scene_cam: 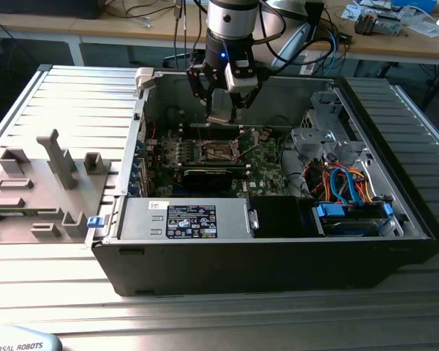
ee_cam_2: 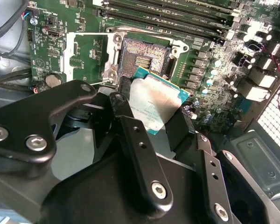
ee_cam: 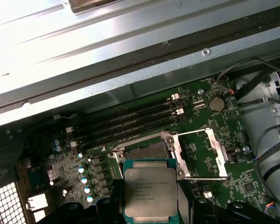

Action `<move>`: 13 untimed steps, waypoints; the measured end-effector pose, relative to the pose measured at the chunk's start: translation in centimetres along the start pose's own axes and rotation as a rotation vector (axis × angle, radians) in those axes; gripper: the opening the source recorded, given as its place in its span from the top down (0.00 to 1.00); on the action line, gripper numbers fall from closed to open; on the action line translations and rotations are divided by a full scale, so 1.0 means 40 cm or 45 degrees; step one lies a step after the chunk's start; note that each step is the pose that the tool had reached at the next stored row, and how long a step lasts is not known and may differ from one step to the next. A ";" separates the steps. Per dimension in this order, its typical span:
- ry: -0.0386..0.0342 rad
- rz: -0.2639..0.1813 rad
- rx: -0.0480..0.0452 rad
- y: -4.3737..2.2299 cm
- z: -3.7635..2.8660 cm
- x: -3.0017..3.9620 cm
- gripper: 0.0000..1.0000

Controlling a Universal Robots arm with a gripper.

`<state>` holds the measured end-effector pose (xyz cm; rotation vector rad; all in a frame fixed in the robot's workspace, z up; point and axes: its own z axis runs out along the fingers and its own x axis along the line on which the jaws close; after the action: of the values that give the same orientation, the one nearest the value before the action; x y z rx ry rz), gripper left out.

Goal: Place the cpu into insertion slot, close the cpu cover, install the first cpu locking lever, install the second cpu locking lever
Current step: 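Place the cpu into insertion slot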

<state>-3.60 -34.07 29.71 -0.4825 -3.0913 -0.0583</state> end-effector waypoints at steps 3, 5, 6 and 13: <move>-0.0001 0.003 0.000 0.000 0.000 0.000 0.46; -0.0002 0.006 0.000 0.000 0.000 0.000 0.46; -0.0002 0.006 0.000 0.000 0.000 0.000 0.46; -0.0005 0.014 0.000 0.000 0.000 0.000 0.46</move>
<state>-3.60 -34.07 29.70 -0.5001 -3.0887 -0.0584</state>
